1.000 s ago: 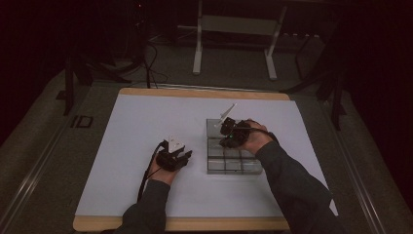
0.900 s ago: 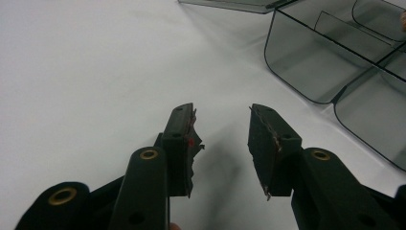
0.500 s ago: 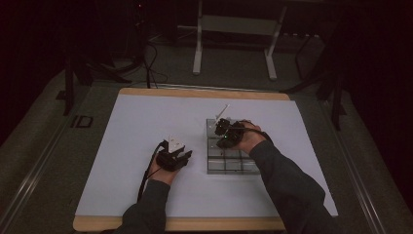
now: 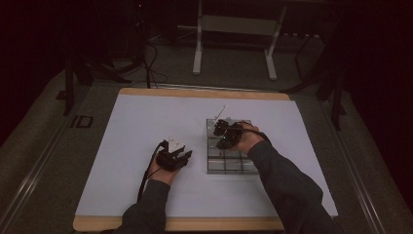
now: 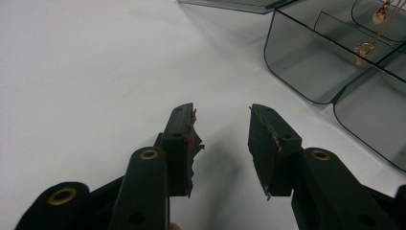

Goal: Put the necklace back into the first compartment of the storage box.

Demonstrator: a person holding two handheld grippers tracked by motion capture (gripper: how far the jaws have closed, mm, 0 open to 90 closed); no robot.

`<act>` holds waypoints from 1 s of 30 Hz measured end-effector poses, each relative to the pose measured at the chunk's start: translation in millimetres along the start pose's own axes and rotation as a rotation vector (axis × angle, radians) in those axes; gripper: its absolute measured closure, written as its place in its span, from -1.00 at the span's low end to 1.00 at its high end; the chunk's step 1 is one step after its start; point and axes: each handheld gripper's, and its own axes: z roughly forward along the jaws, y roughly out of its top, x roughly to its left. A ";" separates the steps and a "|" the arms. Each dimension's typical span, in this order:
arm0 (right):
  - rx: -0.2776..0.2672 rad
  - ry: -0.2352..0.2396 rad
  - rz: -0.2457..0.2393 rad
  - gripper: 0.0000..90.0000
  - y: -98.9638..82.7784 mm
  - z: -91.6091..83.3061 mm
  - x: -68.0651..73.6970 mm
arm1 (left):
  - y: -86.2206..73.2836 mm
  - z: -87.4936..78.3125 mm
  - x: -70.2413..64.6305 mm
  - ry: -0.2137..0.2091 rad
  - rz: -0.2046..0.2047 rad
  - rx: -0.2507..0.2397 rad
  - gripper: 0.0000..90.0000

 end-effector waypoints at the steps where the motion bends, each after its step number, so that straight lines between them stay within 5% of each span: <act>1: 0.001 0.000 0.000 0.91 0.0 0.5 -0.1 | 0.0 0.0 0.0 0.000 -0.001 0.000 0.37; 30: -0.031 0.007 0.027 0.83 -5.1 -6.6 -5.0 | 0.0 0.2 0.0 0.002 -0.001 -0.002 0.37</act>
